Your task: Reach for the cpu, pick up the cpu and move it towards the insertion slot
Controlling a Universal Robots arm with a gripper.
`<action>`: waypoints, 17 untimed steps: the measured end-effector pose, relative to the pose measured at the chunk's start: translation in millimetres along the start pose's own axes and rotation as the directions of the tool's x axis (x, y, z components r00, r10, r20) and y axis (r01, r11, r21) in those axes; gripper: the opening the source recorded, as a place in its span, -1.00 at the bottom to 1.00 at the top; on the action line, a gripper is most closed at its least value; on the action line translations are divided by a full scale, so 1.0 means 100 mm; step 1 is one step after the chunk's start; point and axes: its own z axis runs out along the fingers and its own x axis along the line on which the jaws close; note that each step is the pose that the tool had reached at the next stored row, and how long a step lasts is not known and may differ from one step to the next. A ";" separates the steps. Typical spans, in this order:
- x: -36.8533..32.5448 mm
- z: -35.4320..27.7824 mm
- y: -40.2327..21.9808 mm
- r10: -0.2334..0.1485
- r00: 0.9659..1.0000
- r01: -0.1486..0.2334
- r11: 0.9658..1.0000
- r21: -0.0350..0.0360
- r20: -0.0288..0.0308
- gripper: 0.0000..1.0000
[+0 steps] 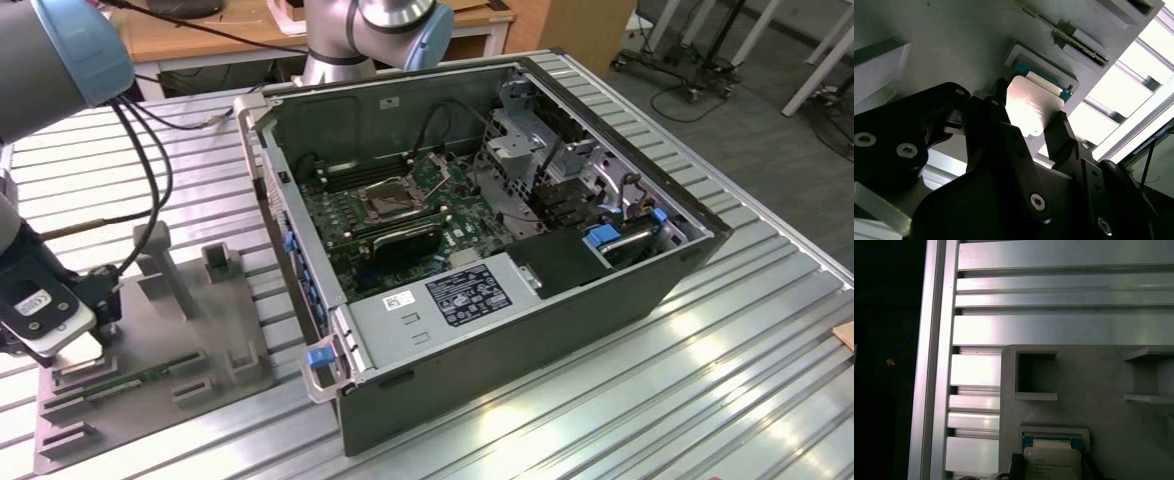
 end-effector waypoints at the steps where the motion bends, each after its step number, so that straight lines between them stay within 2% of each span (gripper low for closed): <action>1: 0.000 -0.020 0.001 0.000 1.000 0.000 1.000 0.000 0.000 0.08; 9: -0.002 -0.183 0.008 0.000 1.000 0.000 1.000 0.000 0.000 0.08; 17: -0.002 -0.201 0.008 0.000 1.000 0.000 1.000 0.000 0.000 0.08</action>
